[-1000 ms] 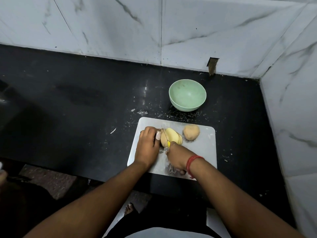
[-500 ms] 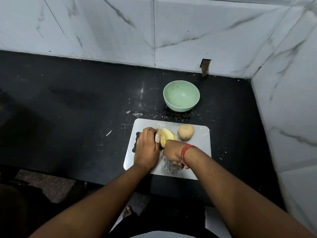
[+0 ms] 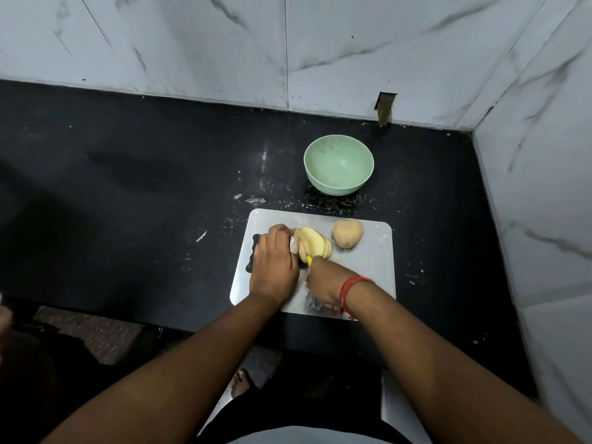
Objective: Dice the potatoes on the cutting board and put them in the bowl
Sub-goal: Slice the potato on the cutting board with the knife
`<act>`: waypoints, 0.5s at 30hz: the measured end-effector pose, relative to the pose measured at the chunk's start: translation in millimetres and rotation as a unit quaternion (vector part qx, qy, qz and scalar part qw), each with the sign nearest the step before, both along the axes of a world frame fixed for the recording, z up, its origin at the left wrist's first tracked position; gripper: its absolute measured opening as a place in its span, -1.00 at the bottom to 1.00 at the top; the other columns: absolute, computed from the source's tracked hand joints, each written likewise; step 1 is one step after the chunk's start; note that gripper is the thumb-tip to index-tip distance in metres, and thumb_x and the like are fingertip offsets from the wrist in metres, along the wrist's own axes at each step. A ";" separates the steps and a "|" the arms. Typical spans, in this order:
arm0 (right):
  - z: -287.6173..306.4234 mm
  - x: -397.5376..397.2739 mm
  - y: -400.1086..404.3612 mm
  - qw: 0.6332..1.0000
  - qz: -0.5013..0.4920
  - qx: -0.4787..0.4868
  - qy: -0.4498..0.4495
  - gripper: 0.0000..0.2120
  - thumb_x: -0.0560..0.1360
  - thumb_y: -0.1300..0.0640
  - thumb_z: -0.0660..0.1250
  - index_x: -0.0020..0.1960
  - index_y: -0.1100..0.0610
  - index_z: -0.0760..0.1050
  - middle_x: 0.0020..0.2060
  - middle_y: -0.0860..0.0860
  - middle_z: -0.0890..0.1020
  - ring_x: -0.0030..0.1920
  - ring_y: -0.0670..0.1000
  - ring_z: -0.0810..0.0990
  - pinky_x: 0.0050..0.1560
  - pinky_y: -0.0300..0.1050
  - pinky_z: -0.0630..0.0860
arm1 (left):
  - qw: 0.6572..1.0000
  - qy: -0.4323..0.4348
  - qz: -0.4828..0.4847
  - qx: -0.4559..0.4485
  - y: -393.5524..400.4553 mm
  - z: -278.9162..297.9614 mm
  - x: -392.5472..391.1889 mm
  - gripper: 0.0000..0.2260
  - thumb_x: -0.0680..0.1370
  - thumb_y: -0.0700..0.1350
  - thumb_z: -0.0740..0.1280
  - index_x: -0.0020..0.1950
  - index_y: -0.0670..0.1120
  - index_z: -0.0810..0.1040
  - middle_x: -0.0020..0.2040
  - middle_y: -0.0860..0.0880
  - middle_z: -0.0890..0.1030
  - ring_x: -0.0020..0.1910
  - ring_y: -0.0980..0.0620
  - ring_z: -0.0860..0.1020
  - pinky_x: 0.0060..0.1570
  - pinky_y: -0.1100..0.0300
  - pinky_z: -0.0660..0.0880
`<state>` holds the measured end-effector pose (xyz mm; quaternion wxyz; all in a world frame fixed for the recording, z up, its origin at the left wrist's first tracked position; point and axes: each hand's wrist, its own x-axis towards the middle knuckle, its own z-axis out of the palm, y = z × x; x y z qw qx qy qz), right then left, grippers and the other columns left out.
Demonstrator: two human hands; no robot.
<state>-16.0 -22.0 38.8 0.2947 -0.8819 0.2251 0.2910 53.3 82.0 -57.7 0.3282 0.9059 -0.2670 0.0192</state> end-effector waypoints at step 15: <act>-16.3 -27.2 4.1 1.000 -0.020 -0.002 0.013 -0.66 0.63 0.21 0.11 0.38 0.27 0.27 0.19 0.25 0.52 0.18 0.25 0.54 0.00 -0.07 0.38 | 1.000 0.009 0.008 0.007 -0.9 -0.5 -0.9 -0.64 0.67 0.03 0.01 0.20 -0.14 0.50 0.23 -0.08 0.48 0.09 -0.12 0.44 0.13 -0.10 0.44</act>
